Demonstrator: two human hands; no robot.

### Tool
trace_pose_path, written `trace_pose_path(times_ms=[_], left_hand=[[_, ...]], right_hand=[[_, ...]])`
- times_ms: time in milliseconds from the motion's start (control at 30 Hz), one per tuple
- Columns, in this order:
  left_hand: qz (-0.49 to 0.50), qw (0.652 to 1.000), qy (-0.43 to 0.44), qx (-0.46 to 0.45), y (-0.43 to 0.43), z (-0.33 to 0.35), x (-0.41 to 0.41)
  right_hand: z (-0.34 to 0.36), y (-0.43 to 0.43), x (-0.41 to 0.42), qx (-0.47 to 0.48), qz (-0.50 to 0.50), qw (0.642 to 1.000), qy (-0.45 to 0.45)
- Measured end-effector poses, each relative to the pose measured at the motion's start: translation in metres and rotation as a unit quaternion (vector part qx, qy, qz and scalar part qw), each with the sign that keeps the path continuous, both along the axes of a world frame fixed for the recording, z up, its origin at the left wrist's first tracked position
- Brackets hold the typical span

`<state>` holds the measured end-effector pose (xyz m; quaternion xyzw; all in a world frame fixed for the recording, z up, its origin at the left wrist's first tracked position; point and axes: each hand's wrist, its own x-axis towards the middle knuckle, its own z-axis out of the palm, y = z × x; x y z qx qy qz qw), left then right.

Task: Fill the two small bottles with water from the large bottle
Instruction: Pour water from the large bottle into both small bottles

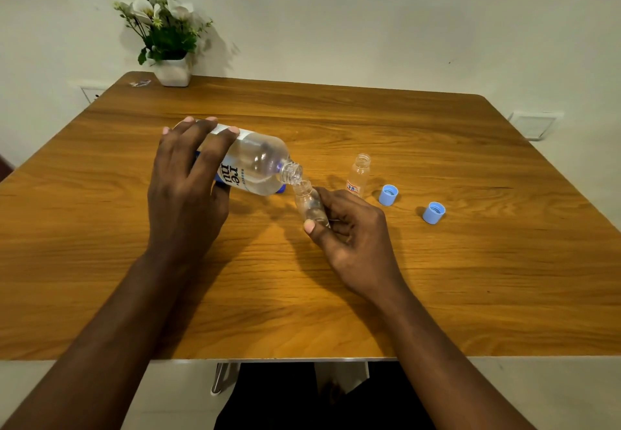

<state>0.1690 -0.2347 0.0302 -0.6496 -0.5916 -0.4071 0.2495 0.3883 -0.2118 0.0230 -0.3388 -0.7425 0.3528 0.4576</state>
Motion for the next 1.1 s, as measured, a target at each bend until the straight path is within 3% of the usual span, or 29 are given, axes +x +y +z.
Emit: trace_pose_path(times_ms=[833, 1100], left_hand=[[0.005, 1.000, -0.002, -0.001, 0.0006, -0.0002, -0.0018], [0.006, 1.000, -0.002, 0.004, 0.0003, -0.0004, -0.0010]], right_hand=[[-0.0011, 0.0004, -0.0005, 0.012, -0.001, 1.000, -0.006], [-0.0028, -0.0005, 0.0000, -0.023, 0.012, 1.000, 0.005]])
